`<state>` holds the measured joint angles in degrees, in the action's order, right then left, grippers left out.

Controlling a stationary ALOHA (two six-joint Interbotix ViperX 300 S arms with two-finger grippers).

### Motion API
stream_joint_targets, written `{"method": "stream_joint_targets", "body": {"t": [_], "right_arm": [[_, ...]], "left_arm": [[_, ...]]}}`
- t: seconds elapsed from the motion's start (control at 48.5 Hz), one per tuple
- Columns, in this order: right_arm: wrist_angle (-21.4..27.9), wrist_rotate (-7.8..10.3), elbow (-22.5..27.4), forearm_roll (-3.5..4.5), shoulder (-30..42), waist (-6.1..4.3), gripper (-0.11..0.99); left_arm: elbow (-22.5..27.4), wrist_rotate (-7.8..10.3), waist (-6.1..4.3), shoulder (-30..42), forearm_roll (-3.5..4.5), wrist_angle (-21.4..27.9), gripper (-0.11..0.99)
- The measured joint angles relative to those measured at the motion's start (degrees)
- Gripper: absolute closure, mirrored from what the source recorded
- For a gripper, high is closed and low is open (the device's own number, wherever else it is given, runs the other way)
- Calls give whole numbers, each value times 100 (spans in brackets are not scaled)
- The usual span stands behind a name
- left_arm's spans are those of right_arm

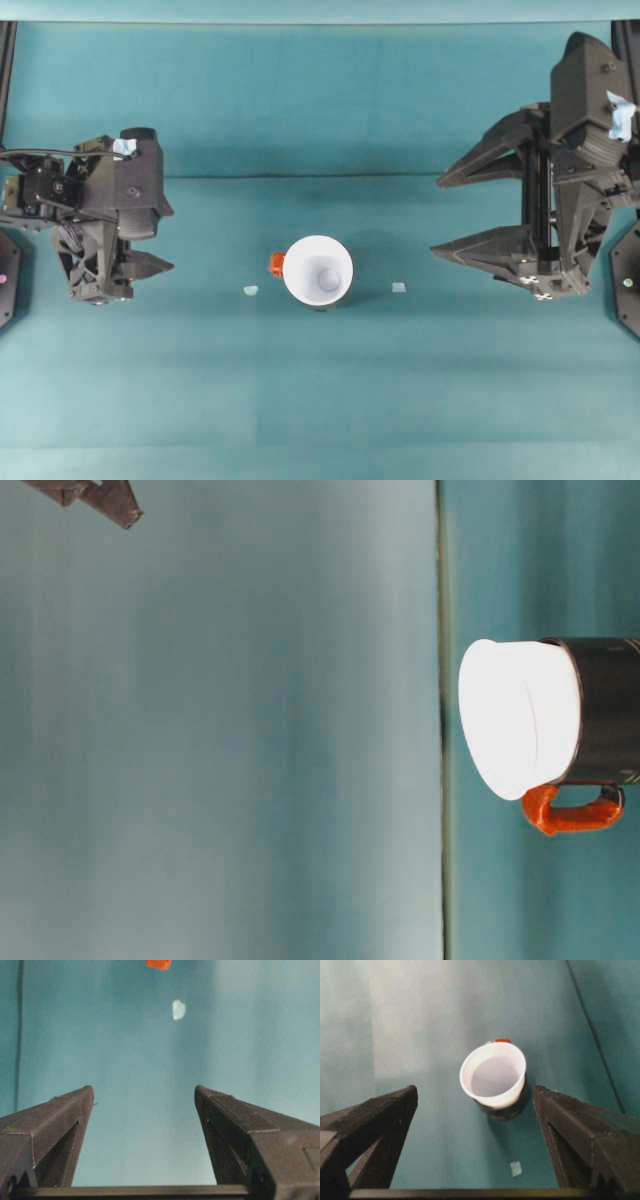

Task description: Put the paper cup into the moved red handle cup holder.

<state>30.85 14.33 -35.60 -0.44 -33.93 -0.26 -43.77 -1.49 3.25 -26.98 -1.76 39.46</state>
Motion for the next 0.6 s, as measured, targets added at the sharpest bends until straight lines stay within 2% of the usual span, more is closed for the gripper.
{"method": "stream_joint_targets", "body": {"t": [0.598], "right_arm": [[0, 0, -53, 0, -9, 18, 2]], "left_arm": [[0, 0, 0, 0, 9, 0, 3]]}}
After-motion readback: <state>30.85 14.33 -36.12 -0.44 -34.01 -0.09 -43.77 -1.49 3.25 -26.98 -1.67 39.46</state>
